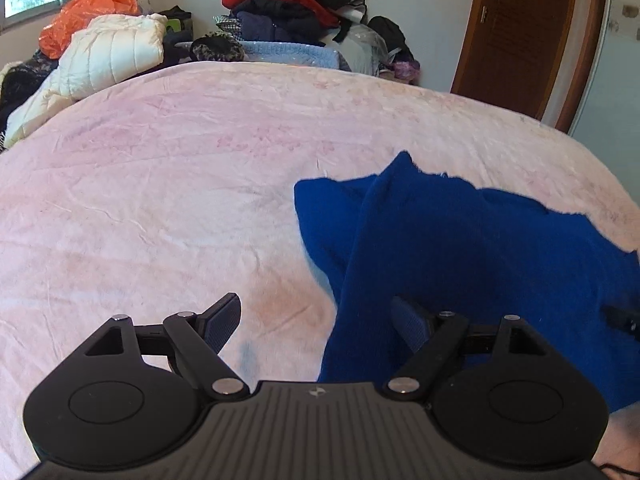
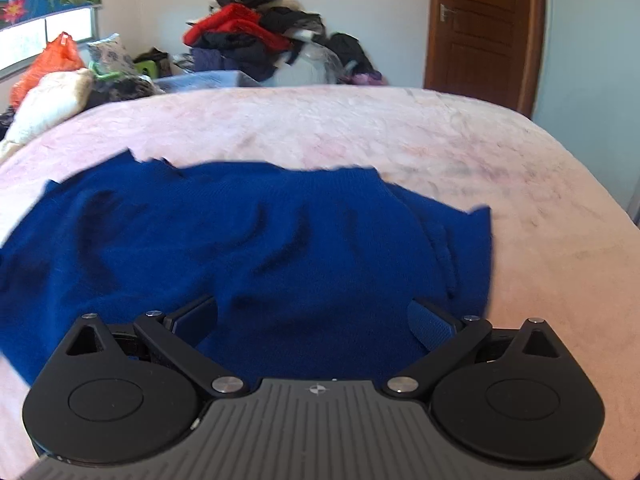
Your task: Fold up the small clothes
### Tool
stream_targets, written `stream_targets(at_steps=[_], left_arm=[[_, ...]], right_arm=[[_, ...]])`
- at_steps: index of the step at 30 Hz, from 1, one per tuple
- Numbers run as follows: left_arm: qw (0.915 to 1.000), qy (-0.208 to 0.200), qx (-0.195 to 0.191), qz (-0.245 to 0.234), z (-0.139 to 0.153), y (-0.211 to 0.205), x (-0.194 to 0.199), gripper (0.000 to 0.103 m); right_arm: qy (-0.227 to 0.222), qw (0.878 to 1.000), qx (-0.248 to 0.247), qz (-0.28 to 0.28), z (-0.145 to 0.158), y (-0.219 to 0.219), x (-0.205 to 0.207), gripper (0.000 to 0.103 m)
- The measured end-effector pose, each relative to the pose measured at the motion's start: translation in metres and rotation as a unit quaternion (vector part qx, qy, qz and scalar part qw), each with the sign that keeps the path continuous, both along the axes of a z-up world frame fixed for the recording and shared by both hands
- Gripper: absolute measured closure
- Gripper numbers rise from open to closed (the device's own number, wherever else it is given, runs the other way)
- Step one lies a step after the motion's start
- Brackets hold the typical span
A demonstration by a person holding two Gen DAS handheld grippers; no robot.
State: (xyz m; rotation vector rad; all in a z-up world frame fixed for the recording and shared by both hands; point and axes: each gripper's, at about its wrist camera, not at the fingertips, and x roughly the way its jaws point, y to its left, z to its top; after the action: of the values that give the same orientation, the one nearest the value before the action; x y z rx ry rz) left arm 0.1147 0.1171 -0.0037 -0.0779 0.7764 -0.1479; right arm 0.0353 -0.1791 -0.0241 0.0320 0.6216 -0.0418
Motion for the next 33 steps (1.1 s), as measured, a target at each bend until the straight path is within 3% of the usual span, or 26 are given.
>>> stream_targets(at_steps=[3, 6, 13, 21, 25, 29, 33], left_arm=[[0.9978, 0.016, -0.062, -0.018, 0.003, 0.016, 0.023, 0.016], [0.9912, 0.053, -0.114, -0.041, -0.003, 0.026, 0.047, 0.016], [0.9612, 0.135, -0.223, -0.089, -0.030, 0.031, 0.087, 0.016], [0.9388, 0.163, -0.280, -0.117, -0.044, 0.025, 0.114, 0.015], [0.9318, 0.170, -0.293, -0.129, -0.046, 0.018, 0.132, 0.015], [0.9328, 0.167, -0.288, -0.139, -0.046, 0.008, 0.144, 0.015], [0.9366, 0.155, -0.286, -0.131, -0.046, 0.000, 0.155, 0.015]], right_arm=[[-0.024, 0.998, 0.005, 0.064, 0.012, 0.036, -0.003, 0.001], [-0.034, 0.991, -0.030, 0.124, 0.019, 0.083, -0.005, 0.001], [-0.040, 0.962, -0.151, 0.224, 0.014, 0.182, -0.022, 0.002], [-0.026, 0.923, -0.283, 0.261, -0.015, 0.245, -0.039, 0.002], [-0.056, 0.911, -0.321, 0.253, -0.022, 0.262, -0.034, 0.002], [-0.079, 0.898, -0.358, 0.242, -0.029, 0.276, -0.020, 0.002], [-0.087, 0.898, -0.359, 0.237, -0.029, 0.289, -0.008, 0.006]])
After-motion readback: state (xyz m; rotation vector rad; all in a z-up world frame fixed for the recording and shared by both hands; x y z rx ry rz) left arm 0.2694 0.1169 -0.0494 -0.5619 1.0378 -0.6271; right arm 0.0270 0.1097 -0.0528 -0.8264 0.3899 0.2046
